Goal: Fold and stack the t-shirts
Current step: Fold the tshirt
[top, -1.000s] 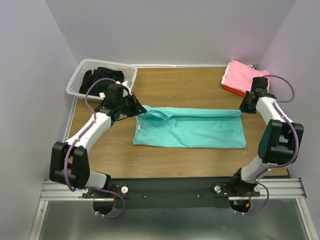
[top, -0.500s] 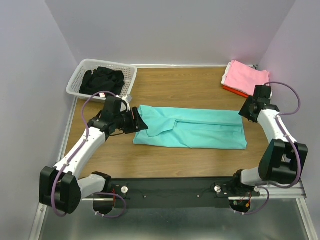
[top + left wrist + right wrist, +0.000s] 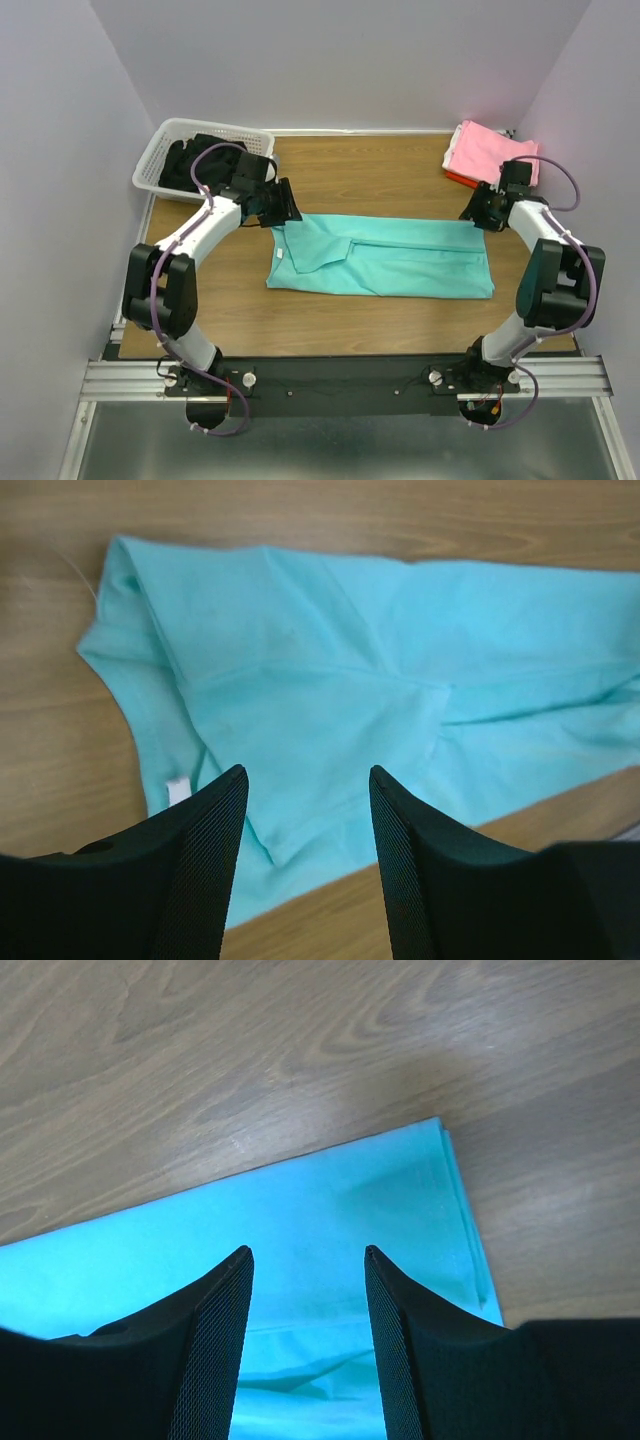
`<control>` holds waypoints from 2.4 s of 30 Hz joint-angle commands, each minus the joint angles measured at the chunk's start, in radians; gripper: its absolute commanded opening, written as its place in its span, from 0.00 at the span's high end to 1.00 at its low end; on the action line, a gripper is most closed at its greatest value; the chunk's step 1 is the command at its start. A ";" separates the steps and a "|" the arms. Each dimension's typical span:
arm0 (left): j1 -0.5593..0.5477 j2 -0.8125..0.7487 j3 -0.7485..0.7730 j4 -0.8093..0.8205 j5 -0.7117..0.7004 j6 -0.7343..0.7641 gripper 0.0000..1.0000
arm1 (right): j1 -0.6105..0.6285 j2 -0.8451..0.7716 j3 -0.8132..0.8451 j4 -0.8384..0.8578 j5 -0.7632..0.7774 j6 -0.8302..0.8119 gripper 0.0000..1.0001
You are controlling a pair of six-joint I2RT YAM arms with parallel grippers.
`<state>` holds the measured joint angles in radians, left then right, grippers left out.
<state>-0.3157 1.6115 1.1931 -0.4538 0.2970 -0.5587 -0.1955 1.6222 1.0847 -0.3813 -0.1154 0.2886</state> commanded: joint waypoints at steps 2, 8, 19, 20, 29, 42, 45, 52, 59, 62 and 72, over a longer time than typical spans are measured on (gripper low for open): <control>0.000 0.076 0.080 -0.023 -0.165 0.060 0.40 | 0.005 0.057 0.057 0.021 -0.082 0.003 0.44; 0.001 0.183 0.129 -0.003 -0.193 0.075 0.40 | 0.005 0.139 0.092 0.022 -0.041 -0.011 0.44; 0.009 0.280 0.158 0.060 -0.205 0.031 0.40 | 0.005 0.237 0.126 0.019 -0.020 -0.022 0.44; 0.009 0.284 0.160 0.061 -0.216 0.033 0.40 | 0.005 0.246 0.126 0.018 -0.021 -0.023 0.44; 0.015 0.341 0.181 0.076 -0.254 0.039 0.44 | 0.004 0.266 0.098 0.001 0.023 -0.045 0.44; 0.026 0.324 0.100 0.089 -0.285 0.031 0.88 | 0.002 0.306 0.107 -0.077 0.152 -0.029 0.45; 0.026 0.312 0.054 0.113 -0.268 0.025 0.99 | 0.004 0.317 0.109 -0.093 0.163 -0.023 0.45; 0.026 0.318 0.039 0.130 -0.245 0.019 1.00 | 0.004 0.323 0.115 -0.110 0.157 -0.020 0.45; 0.020 0.321 0.163 0.080 -0.237 0.048 0.63 | 0.002 0.288 0.142 -0.123 0.109 -0.052 0.44; 0.007 0.329 0.253 0.052 -0.234 0.066 0.55 | 0.004 0.266 0.161 -0.126 0.039 -0.066 0.43; -0.063 0.283 0.321 0.033 -0.138 0.065 0.36 | 0.004 0.145 0.144 -0.128 -0.159 -0.088 0.43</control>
<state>-0.3630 1.9369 1.5326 -0.3988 0.0895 -0.4908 -0.1898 1.8324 1.2362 -0.4866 -0.1730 0.2234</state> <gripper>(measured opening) 0.639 0.566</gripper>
